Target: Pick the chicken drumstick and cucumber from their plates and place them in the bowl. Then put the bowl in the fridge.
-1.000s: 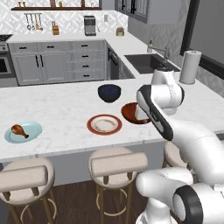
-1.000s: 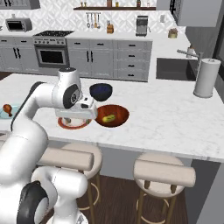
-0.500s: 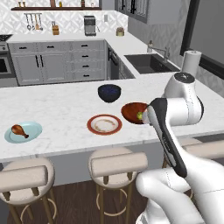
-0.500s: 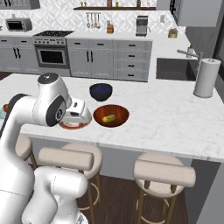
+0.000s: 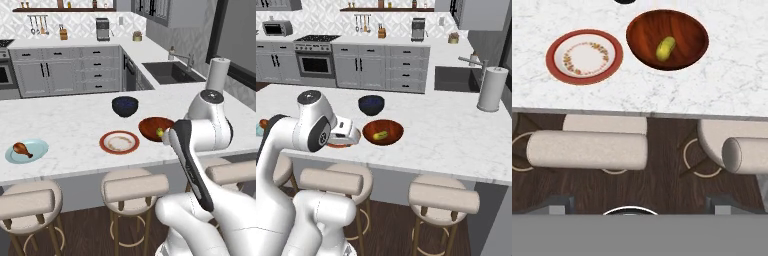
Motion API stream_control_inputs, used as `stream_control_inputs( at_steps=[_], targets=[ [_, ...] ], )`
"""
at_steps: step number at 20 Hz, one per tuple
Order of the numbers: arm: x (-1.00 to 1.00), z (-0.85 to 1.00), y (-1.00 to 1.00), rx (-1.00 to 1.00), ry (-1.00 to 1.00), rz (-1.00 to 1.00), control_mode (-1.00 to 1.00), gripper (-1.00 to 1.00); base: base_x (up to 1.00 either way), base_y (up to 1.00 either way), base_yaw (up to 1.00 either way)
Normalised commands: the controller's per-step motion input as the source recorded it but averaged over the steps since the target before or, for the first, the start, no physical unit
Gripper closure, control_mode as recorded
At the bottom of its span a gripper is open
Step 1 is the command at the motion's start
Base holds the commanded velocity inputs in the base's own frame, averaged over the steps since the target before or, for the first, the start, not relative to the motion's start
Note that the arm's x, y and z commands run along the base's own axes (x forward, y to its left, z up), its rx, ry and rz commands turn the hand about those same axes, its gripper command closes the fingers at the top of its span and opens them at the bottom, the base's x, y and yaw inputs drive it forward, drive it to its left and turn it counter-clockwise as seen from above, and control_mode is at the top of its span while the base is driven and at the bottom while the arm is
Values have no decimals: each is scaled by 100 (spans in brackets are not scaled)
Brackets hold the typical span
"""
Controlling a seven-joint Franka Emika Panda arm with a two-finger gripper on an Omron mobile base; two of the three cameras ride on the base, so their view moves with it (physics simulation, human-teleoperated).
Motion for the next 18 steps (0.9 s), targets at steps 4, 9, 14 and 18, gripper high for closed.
stream_control_inputs(
  at_steps=[4, 9, 14, 18],
  targets=[
    [0, 0, 0, 0, 0, 0, 100, -100, 6, 78, 0],
    [0, 0, 0, 0, 0, 0, 100, -100, 7, 100, 0],
    [0, 0, 0, 0, 0, 0, 100, -100, 11, 100, 0],
    [0, 0, 0, 0, 0, 0, 100, -100, 15, 94, 0]
  ],
)
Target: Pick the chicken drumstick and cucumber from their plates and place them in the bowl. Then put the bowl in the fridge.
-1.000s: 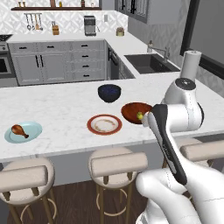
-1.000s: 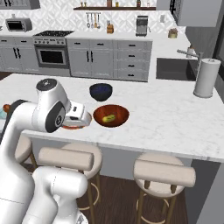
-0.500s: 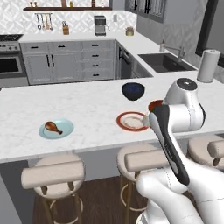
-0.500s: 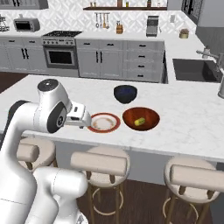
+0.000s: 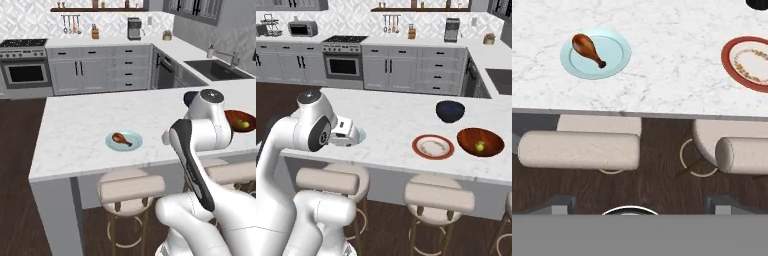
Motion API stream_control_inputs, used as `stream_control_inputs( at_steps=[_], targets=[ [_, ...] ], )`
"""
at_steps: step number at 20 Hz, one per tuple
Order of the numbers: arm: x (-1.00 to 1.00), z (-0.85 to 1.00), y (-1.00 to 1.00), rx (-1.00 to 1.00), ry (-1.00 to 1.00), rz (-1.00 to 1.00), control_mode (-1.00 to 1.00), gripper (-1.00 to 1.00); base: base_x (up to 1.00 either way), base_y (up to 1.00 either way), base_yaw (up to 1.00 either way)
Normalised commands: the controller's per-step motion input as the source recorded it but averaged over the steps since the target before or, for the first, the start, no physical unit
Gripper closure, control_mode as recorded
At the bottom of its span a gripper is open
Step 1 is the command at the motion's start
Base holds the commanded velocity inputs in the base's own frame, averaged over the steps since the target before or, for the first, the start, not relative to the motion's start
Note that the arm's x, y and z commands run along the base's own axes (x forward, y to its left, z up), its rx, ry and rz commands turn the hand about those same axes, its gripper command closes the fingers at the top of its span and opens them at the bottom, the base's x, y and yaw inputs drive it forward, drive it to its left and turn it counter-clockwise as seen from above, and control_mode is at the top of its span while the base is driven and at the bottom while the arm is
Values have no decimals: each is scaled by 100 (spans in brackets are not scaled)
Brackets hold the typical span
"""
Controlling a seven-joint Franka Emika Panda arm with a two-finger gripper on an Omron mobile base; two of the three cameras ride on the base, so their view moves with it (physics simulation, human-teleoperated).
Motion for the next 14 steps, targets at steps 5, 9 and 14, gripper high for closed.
stream_control_inputs(
  at_steps=[5, 9, 14],
  targets=[
    [0, 0, 0, 0, 0, 0, 100, -100, 17, 75, 0],
    [0, 0, 0, 0, 0, 0, 100, -100, 40, 23, 0],
    [0, 0, 0, 0, 0, 0, 100, -100, 52, 0, 0]
  ],
)
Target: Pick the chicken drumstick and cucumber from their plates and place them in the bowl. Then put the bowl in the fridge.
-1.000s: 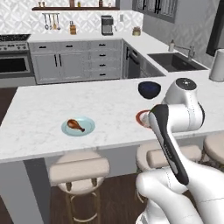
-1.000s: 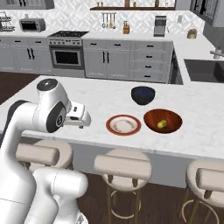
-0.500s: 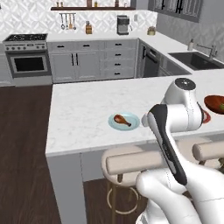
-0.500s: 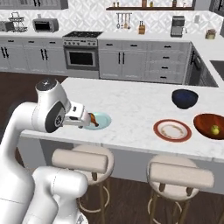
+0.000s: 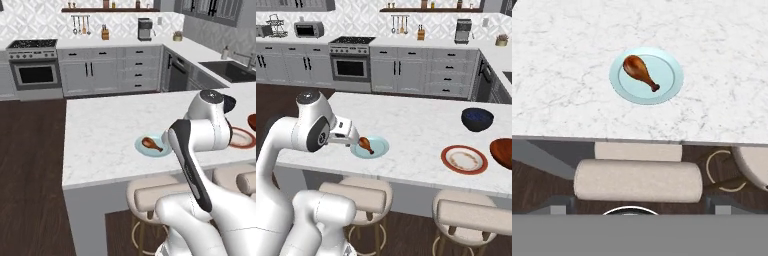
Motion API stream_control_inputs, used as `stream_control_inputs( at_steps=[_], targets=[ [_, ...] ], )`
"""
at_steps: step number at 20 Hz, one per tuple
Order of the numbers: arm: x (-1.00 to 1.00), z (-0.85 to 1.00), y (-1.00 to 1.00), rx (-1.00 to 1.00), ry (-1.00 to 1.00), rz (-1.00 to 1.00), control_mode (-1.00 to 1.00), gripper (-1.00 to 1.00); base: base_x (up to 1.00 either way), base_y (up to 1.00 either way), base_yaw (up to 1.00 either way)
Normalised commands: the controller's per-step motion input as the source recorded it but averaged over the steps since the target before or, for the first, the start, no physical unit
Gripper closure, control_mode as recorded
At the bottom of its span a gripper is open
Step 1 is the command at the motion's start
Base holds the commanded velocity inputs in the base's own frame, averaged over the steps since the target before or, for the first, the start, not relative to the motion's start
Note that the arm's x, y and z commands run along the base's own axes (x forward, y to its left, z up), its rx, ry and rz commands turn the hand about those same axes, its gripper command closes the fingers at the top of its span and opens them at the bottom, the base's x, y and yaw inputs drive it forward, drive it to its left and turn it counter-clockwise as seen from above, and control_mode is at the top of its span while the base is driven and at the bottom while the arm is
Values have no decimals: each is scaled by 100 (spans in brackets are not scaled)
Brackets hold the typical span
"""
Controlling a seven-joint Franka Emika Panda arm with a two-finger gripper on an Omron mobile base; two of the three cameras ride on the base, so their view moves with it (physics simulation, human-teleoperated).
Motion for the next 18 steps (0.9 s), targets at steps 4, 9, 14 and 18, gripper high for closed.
stream_control_inputs(
  at_steps=[4, 9, 14, 18],
  targets=[
    [0, 0, 0, 0, 0, 0, 100, -100, 55, 0, 0],
    [37, 0, 0, 0, 0, 0, -100, -100, 22, 0, 0],
    [66, -5, 0, 0, 0, 4, -100, -100, 0, 0, 0],
    [87, -55, 0, -5, 17, 7, -100, -100, 0, 0, 0]
  ],
)
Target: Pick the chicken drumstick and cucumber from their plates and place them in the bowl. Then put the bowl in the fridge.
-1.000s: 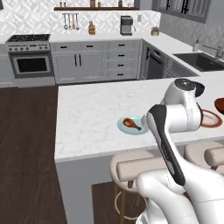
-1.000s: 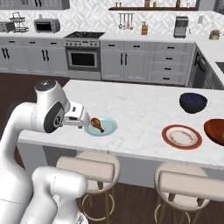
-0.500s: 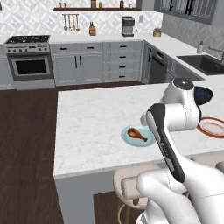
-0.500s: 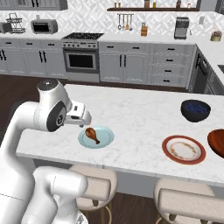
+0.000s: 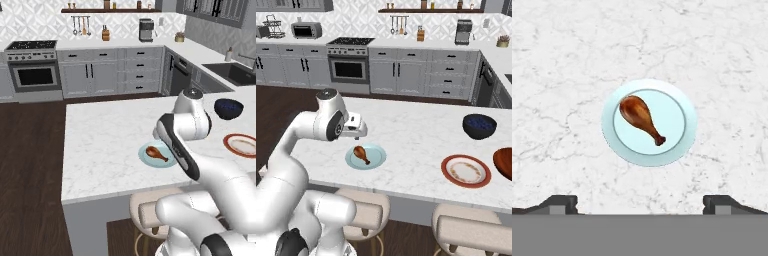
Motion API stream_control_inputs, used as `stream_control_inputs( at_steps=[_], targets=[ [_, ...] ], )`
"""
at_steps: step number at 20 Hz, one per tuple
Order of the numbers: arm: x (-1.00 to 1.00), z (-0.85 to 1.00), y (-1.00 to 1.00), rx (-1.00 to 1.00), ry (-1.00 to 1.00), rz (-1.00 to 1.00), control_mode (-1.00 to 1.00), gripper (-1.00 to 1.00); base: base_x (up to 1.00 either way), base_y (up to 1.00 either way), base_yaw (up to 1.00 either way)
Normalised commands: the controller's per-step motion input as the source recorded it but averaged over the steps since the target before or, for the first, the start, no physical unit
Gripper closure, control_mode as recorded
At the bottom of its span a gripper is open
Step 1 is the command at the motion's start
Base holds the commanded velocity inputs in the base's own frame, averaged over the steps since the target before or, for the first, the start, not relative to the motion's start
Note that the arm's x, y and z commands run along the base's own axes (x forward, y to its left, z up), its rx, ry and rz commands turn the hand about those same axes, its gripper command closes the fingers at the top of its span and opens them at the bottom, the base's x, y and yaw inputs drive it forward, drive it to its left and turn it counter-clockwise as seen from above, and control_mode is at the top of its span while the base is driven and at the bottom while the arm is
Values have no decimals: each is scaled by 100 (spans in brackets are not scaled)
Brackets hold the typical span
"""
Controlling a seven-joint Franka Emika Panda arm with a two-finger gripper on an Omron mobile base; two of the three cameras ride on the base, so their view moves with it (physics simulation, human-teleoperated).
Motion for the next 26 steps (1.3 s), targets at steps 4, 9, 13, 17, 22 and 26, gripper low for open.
stream_control_inputs(
  at_steps=[4, 9, 13, 17, 22, 26],
  targets=[
    [74, -81, 0, -10, 25, 11, -100, -100, 0, 0, 0],
    [45, -57, 0, -2, 13, 24, -100, -100, 0, 0, 0],
    [32, -50, 11, -3, 9, 21, -100, -100, 0, 0, 0],
    [19, -46, 0, -7, 2, 13, -100, -100, 0, 0, 0],
    [18, -40, -13, -5, 0, 2, -100, -100, 0, 0, 0],
    [22, -29, 12, -1, 0, 7, -100, -100, 0, 0, 0]
  ],
)
